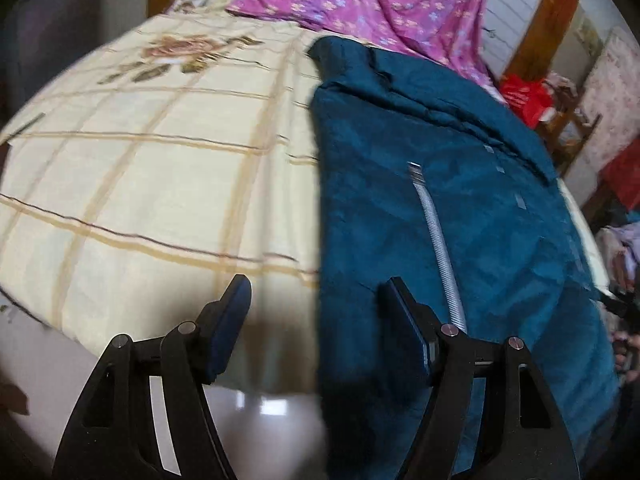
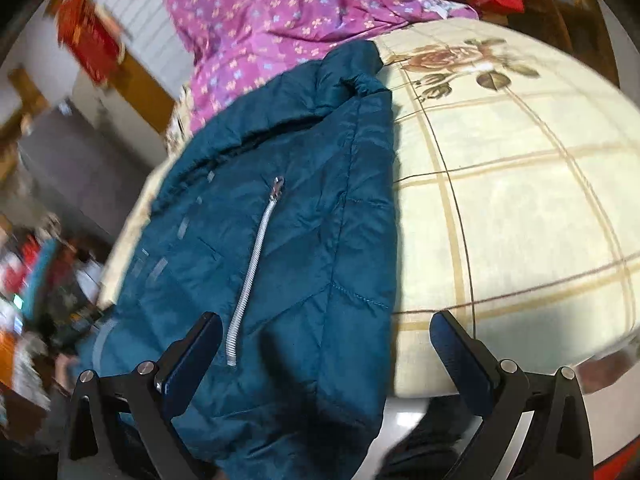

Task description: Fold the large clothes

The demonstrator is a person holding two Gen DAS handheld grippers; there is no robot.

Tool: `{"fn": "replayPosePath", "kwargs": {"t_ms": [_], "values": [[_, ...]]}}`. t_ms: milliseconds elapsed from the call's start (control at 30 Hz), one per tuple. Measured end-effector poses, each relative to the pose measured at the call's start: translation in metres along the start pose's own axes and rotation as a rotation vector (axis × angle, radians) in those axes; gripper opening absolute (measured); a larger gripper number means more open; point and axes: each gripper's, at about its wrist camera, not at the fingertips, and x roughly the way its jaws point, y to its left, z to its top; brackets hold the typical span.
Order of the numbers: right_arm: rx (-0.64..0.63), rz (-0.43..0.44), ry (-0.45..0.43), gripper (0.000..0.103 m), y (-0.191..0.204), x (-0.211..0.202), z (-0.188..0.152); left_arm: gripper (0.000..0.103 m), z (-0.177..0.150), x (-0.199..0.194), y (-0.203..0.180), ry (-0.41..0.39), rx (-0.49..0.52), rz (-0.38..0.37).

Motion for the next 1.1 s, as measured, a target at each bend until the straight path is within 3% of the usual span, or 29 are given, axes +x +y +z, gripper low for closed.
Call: {"fn": "replayPosePath", "kwargs": {"t_ms": [133, 500, 633, 833, 967, 1100], "values": [[0.006, 0.019, 0.004, 0.103, -0.002, -0.002, -0.003, 0.069, -0.010, -0.007, -0.005, 0.001, 0.020, -0.024], [0.002, 0.199, 0.075, 0.103, 0.007, 0.012, -0.008, 0.070, -0.022, -0.021, 0.005, 0.006, 0.022, -0.127], [0.006, 0.216, 0.074, 0.103, 0.004, 0.011, -0.012, 0.069, -0.026, -0.025, 0.011, 0.011, 0.018, -0.149], [-0.025, 0.169, 0.092, 0.103, 0.007, 0.004, -0.028, 0.069, -0.041, -0.034, 0.019, 0.014, 0.014, -0.169], [-0.053, -0.014, 0.202, 0.102, 0.002, 0.024, -0.052, 0.069, -0.057, -0.027, 0.025, 0.079, -0.026, -0.233], [-0.105, 0.018, 0.232, 0.102, 0.013, 0.035, -0.064, 0.069, -0.068, -0.016, 0.026, 0.121, -0.078, -0.331]]}}
